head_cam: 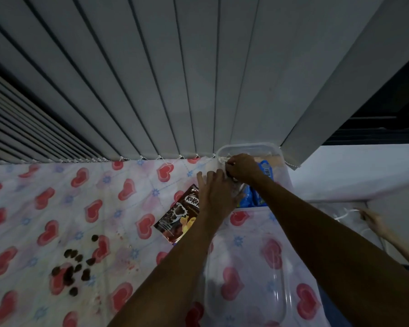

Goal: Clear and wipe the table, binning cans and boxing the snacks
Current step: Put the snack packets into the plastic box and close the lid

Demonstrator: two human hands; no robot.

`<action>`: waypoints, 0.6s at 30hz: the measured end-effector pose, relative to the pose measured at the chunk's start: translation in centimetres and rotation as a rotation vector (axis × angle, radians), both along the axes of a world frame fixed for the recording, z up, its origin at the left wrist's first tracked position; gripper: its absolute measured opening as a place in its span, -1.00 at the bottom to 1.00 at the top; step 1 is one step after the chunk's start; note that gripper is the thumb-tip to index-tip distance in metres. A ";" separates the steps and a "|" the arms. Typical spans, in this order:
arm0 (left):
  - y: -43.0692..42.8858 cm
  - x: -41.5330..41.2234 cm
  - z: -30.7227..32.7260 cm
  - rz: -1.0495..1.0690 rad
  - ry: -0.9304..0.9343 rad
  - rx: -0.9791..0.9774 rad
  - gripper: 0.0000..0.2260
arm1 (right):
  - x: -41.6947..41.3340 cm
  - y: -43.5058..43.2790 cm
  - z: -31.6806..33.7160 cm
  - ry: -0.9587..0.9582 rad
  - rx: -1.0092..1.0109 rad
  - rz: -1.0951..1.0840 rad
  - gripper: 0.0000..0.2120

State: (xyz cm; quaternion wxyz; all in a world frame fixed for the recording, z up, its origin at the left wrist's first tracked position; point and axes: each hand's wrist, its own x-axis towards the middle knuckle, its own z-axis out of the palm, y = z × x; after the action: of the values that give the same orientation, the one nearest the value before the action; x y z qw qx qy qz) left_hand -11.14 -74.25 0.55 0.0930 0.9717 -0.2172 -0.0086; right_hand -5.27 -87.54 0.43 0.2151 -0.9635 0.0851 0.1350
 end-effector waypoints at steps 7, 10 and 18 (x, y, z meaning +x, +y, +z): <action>-0.4 -0.1 -1.1 -0.080 -0.035 0.062 -0.76 | 0.1 -0.7 -1.2 -0.076 -0.076 0.038 -0.70; -0.3 0.2 -1.2 -0.102 -0.042 0.107 -0.76 | -0.2 -0.5 -2.0 -0.133 -0.117 0.014 -0.73; -0.8 0.2 -1.8 -0.063 -0.028 0.097 -0.73 | -0.3 0.4 -3.8 -0.058 -0.465 0.153 -0.75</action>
State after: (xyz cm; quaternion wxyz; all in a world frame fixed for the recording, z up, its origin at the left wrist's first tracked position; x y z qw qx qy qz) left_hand -10.95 -75.04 -1.29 0.0425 0.9677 -0.2483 -0.0085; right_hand -5.55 -87.09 -3.41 -0.0210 -0.9942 0.0345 0.1000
